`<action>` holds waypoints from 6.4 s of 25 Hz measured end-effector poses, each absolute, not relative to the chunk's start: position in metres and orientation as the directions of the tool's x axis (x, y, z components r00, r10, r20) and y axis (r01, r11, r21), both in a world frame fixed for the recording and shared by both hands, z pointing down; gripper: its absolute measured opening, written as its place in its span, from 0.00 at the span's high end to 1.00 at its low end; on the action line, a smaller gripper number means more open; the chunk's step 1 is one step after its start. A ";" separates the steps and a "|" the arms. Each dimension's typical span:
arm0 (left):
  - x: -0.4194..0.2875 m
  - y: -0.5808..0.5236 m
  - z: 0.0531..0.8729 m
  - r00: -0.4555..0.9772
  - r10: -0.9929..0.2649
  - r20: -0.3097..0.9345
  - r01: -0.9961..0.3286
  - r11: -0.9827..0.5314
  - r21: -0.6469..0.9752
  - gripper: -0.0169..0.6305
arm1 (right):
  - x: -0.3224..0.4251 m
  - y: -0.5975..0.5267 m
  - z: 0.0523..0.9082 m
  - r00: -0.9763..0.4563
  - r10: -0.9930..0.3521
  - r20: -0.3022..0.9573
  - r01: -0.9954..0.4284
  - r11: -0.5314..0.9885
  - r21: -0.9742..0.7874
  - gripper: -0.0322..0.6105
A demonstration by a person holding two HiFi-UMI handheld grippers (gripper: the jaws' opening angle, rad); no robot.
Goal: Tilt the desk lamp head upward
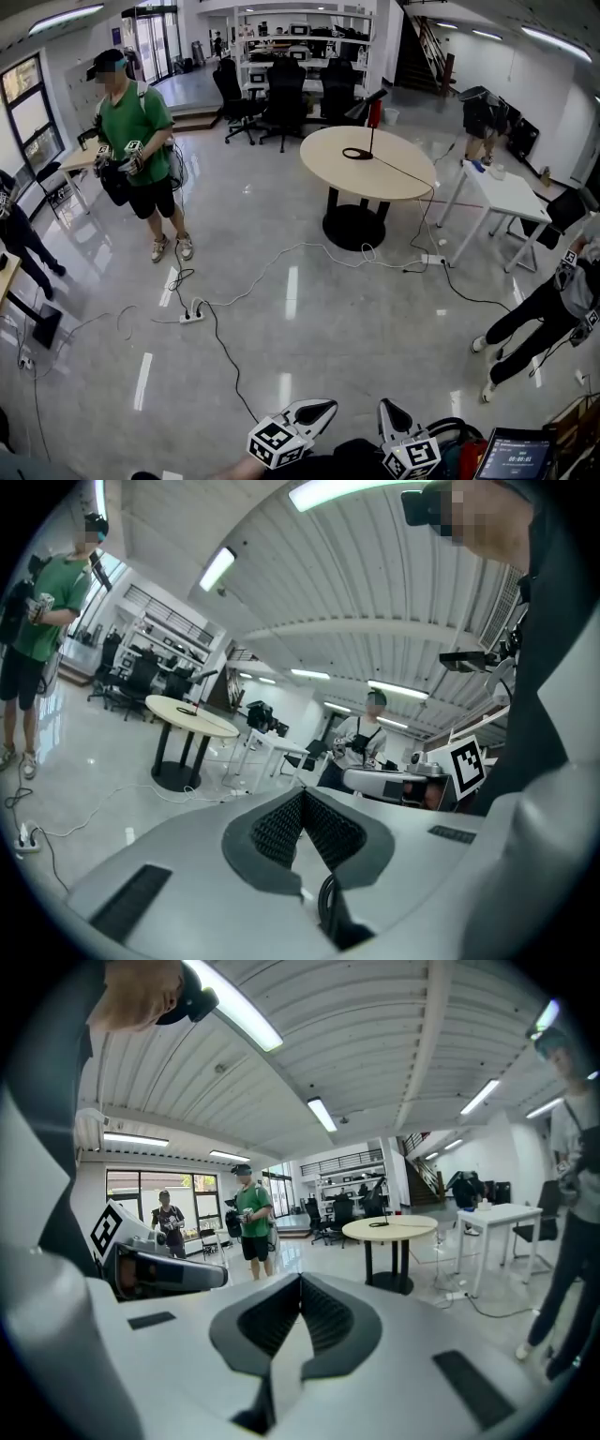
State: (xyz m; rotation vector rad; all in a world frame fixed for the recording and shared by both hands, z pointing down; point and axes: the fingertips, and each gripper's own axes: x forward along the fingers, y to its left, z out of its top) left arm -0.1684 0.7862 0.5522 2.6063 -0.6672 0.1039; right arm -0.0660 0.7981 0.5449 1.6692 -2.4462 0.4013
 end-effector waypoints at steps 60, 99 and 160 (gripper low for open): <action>-0.083 0.364 0.555 0.901 -0.342 0.268 -0.420 -0.842 0.339 0.97 | 0.020 0.381 0.551 -0.270 -0.926 0.264 -0.951 0.214 -0.224 0.94; 0.009 0.072 0.557 0.805 -0.489 0.336 -0.587 -0.742 0.326 0.97 | 0.134 0.074 0.564 -0.398 -0.873 0.280 -0.898 0.309 -0.314 0.94; 0.054 -0.447 0.482 0.664 -0.738 0.117 -0.720 -0.590 0.366 0.96 | 0.247 -0.449 0.386 -0.305 -0.951 -0.048 -0.952 0.306 -0.011 0.94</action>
